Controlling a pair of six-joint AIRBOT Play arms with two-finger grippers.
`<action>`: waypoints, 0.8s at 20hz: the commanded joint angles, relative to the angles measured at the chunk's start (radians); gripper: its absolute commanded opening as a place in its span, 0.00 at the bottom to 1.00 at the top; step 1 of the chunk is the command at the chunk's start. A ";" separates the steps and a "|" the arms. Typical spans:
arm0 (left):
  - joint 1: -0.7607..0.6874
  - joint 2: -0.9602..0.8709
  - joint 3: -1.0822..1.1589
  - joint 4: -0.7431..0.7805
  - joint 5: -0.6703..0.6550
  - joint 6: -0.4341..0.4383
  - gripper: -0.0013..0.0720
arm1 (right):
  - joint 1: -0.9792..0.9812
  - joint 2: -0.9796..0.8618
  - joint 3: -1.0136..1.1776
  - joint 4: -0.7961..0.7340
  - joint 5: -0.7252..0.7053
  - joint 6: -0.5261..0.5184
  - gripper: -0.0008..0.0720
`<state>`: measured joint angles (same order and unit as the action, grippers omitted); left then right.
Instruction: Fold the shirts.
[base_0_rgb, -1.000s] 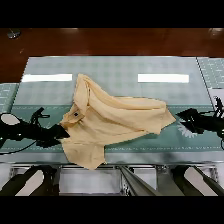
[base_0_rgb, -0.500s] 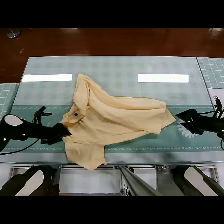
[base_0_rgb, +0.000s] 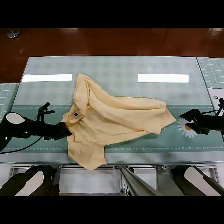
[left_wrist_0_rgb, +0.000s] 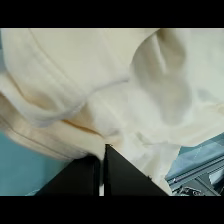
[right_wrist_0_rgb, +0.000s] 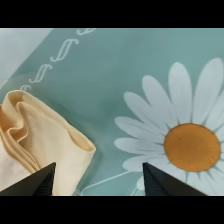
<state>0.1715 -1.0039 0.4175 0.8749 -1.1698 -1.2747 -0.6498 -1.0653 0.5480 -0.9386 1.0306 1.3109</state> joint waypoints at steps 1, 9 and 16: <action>-0.002 0.000 0.005 -0.005 -0.024 0.011 0.04 | 0.023 -0.068 0.017 0.033 0.032 0.018 0.86; -0.003 0.000 0.005 -0.031 -0.036 0.010 0.05 | 0.105 -0.262 0.079 0.179 -0.016 -0.009 0.86; -0.002 0.000 0.005 -0.031 -0.035 0.010 0.05 | 0.213 -0.270 0.085 0.085 0.036 -0.035 0.04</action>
<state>0.1692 -1.0039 0.4213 0.8452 -1.2041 -1.2644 -0.4755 -1.3296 0.6289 -0.8261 1.0348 1.2968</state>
